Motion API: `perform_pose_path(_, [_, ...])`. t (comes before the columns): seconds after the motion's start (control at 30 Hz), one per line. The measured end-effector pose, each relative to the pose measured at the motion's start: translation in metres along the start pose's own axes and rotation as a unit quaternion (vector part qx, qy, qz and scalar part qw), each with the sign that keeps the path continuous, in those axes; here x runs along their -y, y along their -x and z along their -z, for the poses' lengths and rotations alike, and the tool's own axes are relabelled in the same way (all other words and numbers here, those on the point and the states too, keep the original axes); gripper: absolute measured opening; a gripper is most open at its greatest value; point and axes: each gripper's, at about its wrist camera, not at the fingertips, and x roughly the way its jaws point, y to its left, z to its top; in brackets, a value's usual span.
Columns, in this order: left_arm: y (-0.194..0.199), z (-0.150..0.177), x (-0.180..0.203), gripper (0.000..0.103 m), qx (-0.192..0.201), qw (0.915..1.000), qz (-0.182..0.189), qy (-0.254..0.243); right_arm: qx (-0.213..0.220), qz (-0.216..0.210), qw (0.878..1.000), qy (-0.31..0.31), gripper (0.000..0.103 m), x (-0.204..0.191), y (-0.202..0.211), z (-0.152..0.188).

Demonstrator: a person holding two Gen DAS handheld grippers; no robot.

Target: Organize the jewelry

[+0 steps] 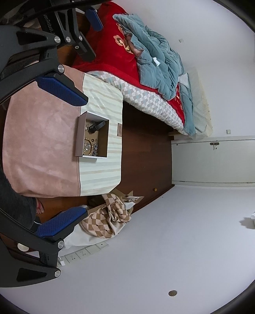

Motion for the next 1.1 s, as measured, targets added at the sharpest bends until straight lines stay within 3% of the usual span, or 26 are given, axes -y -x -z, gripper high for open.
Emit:
perform_pose_path(0.7, [-0.093,-0.021,0.0,0.103,-0.045,0.9978,-0.049,0.007,-0.071,0.016,0.997,-0.009,0.103,0.008,-0.131,-0.021])
perform_pose_path(1.1, [-0.112,-0.018,0.006,0.103,-0.061,0.9969,-0.05,-0.001,-0.09,0.025,0.996,0.004,0.103,0.003,-0.155,-0.019])
